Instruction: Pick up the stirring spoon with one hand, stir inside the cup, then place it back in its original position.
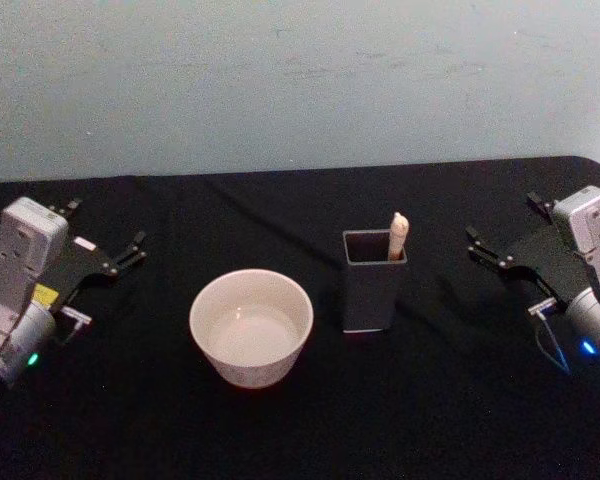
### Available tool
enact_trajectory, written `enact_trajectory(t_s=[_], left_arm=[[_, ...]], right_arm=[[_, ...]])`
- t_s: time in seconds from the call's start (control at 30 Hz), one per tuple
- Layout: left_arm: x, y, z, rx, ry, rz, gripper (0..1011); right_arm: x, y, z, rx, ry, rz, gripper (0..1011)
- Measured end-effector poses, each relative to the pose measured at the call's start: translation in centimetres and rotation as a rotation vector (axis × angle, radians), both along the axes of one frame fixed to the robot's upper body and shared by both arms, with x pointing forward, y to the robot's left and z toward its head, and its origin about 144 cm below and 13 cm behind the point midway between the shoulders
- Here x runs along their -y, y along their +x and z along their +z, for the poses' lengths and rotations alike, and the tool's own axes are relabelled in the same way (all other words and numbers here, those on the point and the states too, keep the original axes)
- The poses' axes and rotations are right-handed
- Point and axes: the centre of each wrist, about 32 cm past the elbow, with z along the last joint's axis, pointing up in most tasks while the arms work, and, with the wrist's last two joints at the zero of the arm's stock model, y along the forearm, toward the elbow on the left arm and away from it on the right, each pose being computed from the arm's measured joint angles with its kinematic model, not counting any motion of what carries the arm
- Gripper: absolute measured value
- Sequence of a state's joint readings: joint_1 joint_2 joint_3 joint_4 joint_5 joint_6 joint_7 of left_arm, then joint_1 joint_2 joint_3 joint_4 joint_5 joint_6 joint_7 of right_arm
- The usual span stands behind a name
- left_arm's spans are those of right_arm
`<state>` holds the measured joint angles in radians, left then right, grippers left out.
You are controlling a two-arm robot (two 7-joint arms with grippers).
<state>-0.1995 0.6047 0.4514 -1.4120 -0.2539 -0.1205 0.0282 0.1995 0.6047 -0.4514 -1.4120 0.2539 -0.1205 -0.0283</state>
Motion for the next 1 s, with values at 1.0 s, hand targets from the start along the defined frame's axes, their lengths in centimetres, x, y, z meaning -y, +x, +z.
enact_trajectory(t_s=[1.0], left_arm=[[0.0,0.0,0.0,0.0,0.0,0.0,1001]], right_arm=[[0.0,0.0,0.0,0.0,0.0,0.0,1000]])
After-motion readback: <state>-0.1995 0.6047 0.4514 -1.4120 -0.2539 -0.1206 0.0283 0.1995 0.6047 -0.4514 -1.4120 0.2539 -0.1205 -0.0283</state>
